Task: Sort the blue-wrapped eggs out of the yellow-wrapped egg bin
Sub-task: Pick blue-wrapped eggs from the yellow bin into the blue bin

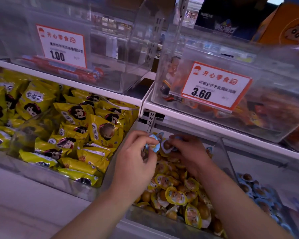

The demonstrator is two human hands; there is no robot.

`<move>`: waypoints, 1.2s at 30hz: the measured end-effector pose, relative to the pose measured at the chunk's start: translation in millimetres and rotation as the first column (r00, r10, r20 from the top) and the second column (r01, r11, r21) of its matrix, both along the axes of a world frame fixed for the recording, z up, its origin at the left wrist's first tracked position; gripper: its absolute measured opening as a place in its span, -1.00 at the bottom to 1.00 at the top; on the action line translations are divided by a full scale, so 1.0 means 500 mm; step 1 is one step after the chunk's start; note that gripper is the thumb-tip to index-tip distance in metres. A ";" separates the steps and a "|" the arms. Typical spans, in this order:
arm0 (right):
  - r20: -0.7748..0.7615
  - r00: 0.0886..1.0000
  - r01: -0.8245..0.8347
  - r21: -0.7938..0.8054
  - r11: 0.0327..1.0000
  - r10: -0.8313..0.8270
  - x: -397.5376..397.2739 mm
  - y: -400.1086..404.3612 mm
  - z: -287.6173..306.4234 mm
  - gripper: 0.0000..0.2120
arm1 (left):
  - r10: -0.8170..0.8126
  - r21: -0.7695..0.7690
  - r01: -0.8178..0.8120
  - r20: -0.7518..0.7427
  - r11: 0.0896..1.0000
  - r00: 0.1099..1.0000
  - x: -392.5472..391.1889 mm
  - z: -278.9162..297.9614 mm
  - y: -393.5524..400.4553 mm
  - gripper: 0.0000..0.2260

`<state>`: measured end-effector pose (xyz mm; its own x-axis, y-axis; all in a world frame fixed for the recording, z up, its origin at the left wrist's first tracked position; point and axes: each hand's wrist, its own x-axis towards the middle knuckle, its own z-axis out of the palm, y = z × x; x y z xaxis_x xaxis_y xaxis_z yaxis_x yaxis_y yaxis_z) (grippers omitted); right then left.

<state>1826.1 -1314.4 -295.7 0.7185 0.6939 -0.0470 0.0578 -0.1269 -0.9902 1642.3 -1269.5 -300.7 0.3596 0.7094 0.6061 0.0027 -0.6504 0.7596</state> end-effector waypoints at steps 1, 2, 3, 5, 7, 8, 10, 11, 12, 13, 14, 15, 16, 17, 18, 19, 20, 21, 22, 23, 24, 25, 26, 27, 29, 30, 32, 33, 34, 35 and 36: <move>-0.178 0.984 0.020 0.108 0.994 0.000 -0.003 -0.021 0.008 -0.92 | -0.005 0.038 0.006 -0.001 0.999 1.000 0.004 0.001 -0.008 -0.79; -0.310 0.950 0.040 0.191 0.981 0.022 -0.011 -0.045 0.018 -0.86 | -0.013 0.070 0.013 0.000 0.997 1.000 0.010 0.002 -0.017 -0.79; -0.412 0.910 0.056 0.249 0.967 0.054 -0.023 -0.071 0.027 -0.78 | -0.024 0.094 0.023 0.001 0.995 1.000 0.018 0.002 -0.027 -0.78; -0.569 0.813 0.081 0.325 0.942 0.127 -0.055 -0.125 0.036 -0.70 | -0.053 0.113 0.054 -0.015 0.992 0.998 0.041 0.001 -0.057 -0.72; -0.658 0.723 0.090 0.391 0.916 0.210 -0.094 -0.170 0.038 -0.71 | -0.092 0.119 0.098 -0.058 0.988 0.994 0.067 -0.002 -0.096 -0.63; -0.680 0.700 0.108 0.402 0.909 0.218 -0.110 -0.187 0.040 -0.74 | -0.118 0.129 0.130 -0.094 0.983 0.989 0.079 -0.007 -0.119 -0.61; -0.668 0.732 0.169 0.365 0.916 0.131 -0.127 -0.208 0.040 -0.78 | -0.160 0.143 0.187 -0.185 0.972 0.970 0.102 -0.017 -0.160 -0.57; -0.633 0.772 0.207 0.340 0.917 0.060 -0.125 -0.216 0.042 -0.80 | -0.171 0.126 0.201 -0.219 0.971 0.961 0.112 -0.019 -0.174 -0.55; -0.583 0.812 0.236 0.333 0.913 0.002 -0.117 -0.226 0.046 -0.84 | -0.185 0.102 0.214 -0.233 0.972 0.955 0.120 -0.019 -0.186 -0.53; -0.516 0.856 0.237 0.350 0.906 -0.024 -0.106 -0.239 0.052 -0.87 | -0.209 0.095 0.235 -0.226 0.967 0.952 0.126 -0.016 -0.195 -0.51; -0.425 0.904 0.212 0.373 0.903 -0.037 -0.091 -0.253 0.055 -0.89 | -0.245 0.116 0.273 -0.211 0.955 0.946 0.130 -0.011 -0.202 -0.51; -0.320 0.946 0.182 0.388 0.904 -0.053 -0.073 -0.272 0.057 -0.91 | -0.299 0.150 0.331 -0.204 0.932 0.932 0.134 -0.008 -0.208 -0.50; -0.220 0.972 0.161 0.393 0.905 -0.077 -0.053 -0.291 0.059 -0.90 | -0.365 0.166 0.399 -0.205 0.902 0.908 0.136 -0.007 -0.212 -0.50; -0.148 0.982 0.164 0.386 0.908 -0.115 -0.030 -0.312 0.058 -0.89 | -0.429 0.146 0.461 -0.207 0.875 0.879 0.139 -0.010 -0.212 -0.50; -0.096 0.982 0.185 0.366 0.912 -0.161 -0.003 -0.333 0.055 -0.89 | -0.472 0.103 0.499 -0.207 0.860 0.857 0.138 -0.016 -0.206 -0.50; -0.046 0.975 0.220 0.322 0.921 -0.216 0.026 -0.353 0.050 -0.88 | -0.485 0.066 0.507 -0.212 0.859 0.848 0.137 -0.024 -0.195 -0.52; 0.018 0.964 0.254 0.245 0.936 -0.266 0.055 -0.375 0.044 -0.87 | -0.469 0.054 0.493 -0.238 0.868 0.851 0.138 -0.033 -0.183 -0.57; 0.100 0.955 0.265 0.139 0.954 -0.280 0.084 -0.396 0.038 -0.86 | -0.436 0.064 0.471 -0.284 0.880 0.854 0.140 -0.042 -0.169 -0.63; 0.181 0.951 0.250 0.021 0.968 -0.249 0.110 -0.418 0.031 -0.84 | -0.400 0.077 0.451 -0.345 0.889 0.849 0.143 -0.049 -0.154 -0.67; 0.245 0.954 0.201 -0.104 0.974 -0.171 0.131 -0.440 0.026 -0.84 | -0.368 0.088 0.439 -0.412 0.894 0.834 0.145 -0.056 -0.140 -0.70; 0.281 0.958 0.129 -0.227 0.965 -0.062 0.146 -0.458 0.024 -0.87 | -0.346 0.102 0.440 -0.473 0.892 0.810 0.146 -0.063 -0.127 -0.70; 0.274 0.961 0.058 -0.329 0.942 0.037 0.157 -0.475 0.020 -0.91 | -0.334 0.118 0.456 -0.525 0.882 0.782 0.146 -0.069 -0.116 -0.68; 0.234 0.968 0.007 -0.387 0.922 0.091 0.164 -0.486 0.014 -0.95 | -0.329 0.133 0.481 -0.573 0.867 0.751 0.144 -0.074 -0.106 -0.66; 0.200 0.975 -0.007 -0.397 0.918 0.094 0.168 -0.493 0.007 -0.97 | -0.325 0.141 0.506 -0.615 0.851 0.718 0.143 -0.077 -0.099 -0.65; 0.254 0.967 0.112 -0.305 0.946 -0.032 0.168 -0.490 -0.009 -0.94 | -0.334 0.128 0.536 -0.656 0.834 0.676 0.140 -0.075 -0.091 -0.63; 0.329 0.935 0.214 -0.220 0.952 -0.135 0.160 -0.478 -0.014 -0.94 | -0.342 0.113 0.538 -0.660 0.835 0.669 0.139 -0.072 -0.089 -0.63; 0.455 0.864 0.282 -0.081 0.956 -0.216 0.133 -0.442 -0.018 -0.91 | -0.318 0.117 0.524 -0.677 0.844 0.663 0.138 -0.067 -0.092 -0.55; 0.480 0.856 0.246 -0.055 0.968 -0.190 0.114 -0.423 -0.022 -0.82 | -0.282 0.145 0.521 -0.704 0.841 0.652 0.138 -0.066 -0.099 -0.46; 0.501 0.854 0.196 -0.058 0.979 -0.141 0.093 -0.405 -0.028 -0.71 | -0.239 0.186 0.532 -0.739 0.826 0.629 0.139 -0.067 -0.110 -0.36; 0.541 0.836 0.157 -0.080 0.984 -0.090 0.074 -0.389 -0.036 -0.63 | -0.201 0.228 0.559 -0.772 0.797 0.603 0.141 -0.070 -0.121 -0.29; 0.594 0.803 0.133 -0.107 0.985 -0.044 0.057 -0.373 -0.045 -0.59 | -0.174 0.261 0.591 -0.797 0.763 0.578 0.144 -0.075 -0.130 -0.26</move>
